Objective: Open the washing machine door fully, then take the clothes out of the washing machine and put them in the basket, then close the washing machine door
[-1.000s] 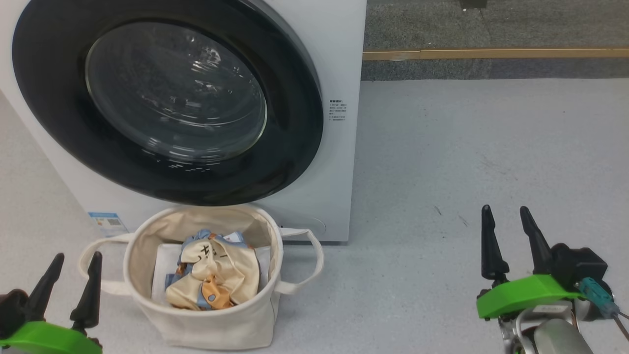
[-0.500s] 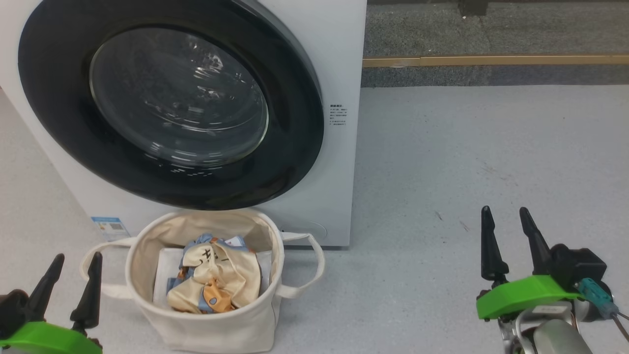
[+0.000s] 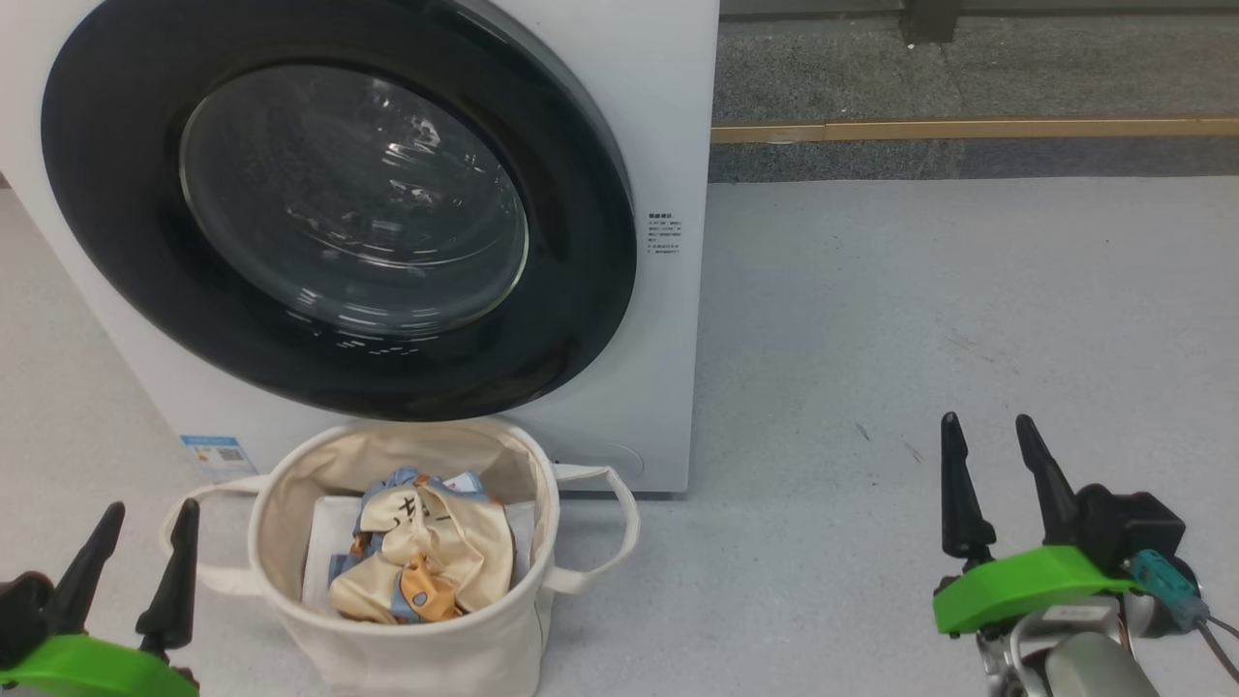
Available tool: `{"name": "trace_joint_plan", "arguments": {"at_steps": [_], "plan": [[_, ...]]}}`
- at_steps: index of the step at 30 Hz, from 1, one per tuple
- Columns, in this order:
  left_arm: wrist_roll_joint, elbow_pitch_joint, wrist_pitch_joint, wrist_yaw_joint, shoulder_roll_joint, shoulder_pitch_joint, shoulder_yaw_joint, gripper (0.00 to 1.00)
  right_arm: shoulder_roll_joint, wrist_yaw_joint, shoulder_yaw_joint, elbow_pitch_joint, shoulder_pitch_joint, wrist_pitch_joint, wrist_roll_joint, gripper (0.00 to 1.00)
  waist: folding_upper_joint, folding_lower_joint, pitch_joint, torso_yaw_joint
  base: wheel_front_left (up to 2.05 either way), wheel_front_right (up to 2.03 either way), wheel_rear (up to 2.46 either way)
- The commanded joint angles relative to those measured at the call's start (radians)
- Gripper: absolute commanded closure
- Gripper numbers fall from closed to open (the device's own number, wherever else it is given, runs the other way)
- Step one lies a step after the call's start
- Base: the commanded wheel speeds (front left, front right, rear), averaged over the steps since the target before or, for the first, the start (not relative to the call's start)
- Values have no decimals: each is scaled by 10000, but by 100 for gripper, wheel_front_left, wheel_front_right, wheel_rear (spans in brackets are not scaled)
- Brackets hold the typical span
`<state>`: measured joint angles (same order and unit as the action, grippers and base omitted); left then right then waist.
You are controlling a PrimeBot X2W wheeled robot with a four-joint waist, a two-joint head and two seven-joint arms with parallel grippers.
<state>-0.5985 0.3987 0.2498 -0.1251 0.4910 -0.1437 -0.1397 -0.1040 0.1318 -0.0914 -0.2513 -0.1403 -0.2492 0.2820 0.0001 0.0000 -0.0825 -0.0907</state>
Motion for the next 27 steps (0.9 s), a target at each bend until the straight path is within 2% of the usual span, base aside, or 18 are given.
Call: {"name": "trace_joint_plan", "arguments": {"at_steps": [1,2,3,8,14,18,27], "plan": [[-55,-192,120,-55,508,-466,506,0,-12,-11,-260,271,-406,-126,-34,0,-1,0,-1,7,0,0,0],[-21,-185,120,-55,532,-461,500,0,-10,-11,-269,270,-404,-126,-34,0,-1,0,0,12,0,0,0],[-24,73,-16,13,-25,11,-18,100,0,0,-13,-58,16,6,3,100,-1,0,-3,8,0,0,0],[-94,592,-59,15,-658,516,-270,100,69,0,-33,-752,544,49,106,100,-1,0,-2,13,0,0,0],[-576,481,-244,11,-839,513,-125,100,91,-1,76,-706,536,227,741,100,-1,23,19,59,0,0,0],[-898,414,-355,9,-960,512,-39,100,106,-1,142,-678,536,342,1165,100,-1,3,63,87,0,0,0],[-1545,279,-580,5,-1202,495,137,100,136,-2,274,-625,517,570,2015,100,-1,1,125,145,0,0,0]]}}
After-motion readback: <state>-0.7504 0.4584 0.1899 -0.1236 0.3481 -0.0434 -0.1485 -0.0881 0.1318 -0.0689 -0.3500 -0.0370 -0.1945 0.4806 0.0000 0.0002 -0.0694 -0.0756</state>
